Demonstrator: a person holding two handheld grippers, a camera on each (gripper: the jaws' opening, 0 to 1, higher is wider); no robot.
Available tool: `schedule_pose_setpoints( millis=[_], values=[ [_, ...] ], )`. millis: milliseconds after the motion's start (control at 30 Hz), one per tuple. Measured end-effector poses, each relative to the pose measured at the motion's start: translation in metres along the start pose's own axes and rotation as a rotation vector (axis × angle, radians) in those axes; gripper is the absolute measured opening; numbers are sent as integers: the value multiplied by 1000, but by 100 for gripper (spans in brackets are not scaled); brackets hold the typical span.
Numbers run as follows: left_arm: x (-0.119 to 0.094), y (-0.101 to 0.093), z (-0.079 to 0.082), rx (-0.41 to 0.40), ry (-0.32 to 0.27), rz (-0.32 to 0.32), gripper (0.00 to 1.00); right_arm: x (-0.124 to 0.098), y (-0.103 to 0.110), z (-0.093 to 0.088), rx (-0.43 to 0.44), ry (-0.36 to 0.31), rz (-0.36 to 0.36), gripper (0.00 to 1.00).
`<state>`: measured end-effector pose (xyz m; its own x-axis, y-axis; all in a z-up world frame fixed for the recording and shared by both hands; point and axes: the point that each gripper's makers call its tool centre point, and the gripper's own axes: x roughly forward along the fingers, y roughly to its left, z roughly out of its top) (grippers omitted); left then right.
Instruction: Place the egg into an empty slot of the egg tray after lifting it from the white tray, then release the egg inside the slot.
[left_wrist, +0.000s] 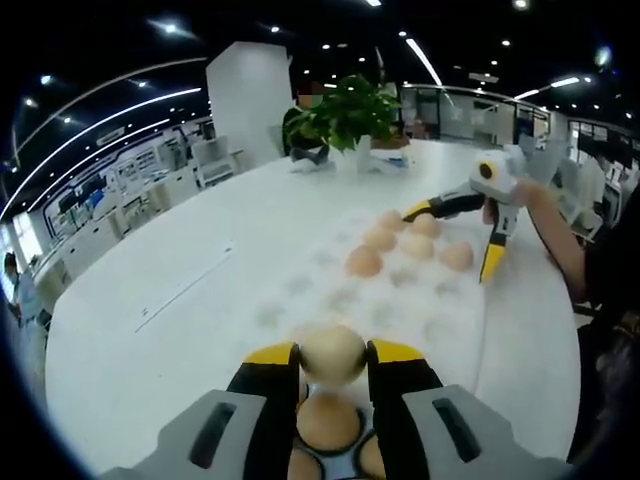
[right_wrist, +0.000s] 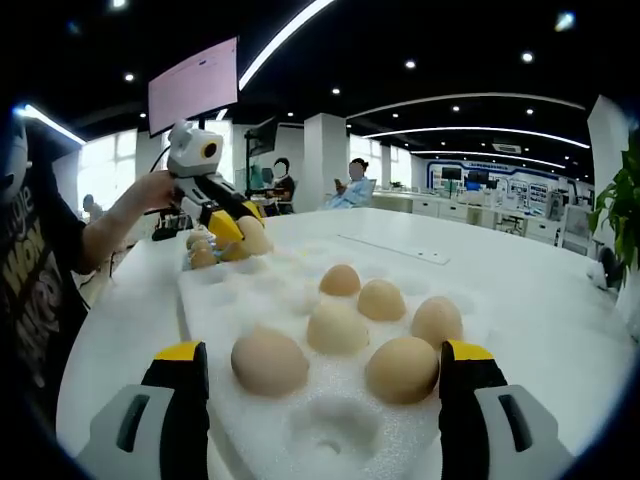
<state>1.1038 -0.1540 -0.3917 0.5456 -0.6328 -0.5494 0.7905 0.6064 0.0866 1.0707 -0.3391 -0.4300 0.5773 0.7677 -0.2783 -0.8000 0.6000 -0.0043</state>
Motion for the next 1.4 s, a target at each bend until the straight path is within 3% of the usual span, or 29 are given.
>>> schedule_pose_setpoints(
  millis=[300,533,1233,1400],
  values=[
    [-14,10,-5,-24,-20,36,27,0,1,-1,0,1,-2,100],
    [-22,2,-8,-32,-23,57,27,1,1,-1,0,1,-2,100],
    [-43,19,-33,-72,9,125,27,0,3,-1,1,0,-2,100],
    [-46,45,-34,-80,13,140,27,0,3,-1,1,-1,-2,100]
  ],
)
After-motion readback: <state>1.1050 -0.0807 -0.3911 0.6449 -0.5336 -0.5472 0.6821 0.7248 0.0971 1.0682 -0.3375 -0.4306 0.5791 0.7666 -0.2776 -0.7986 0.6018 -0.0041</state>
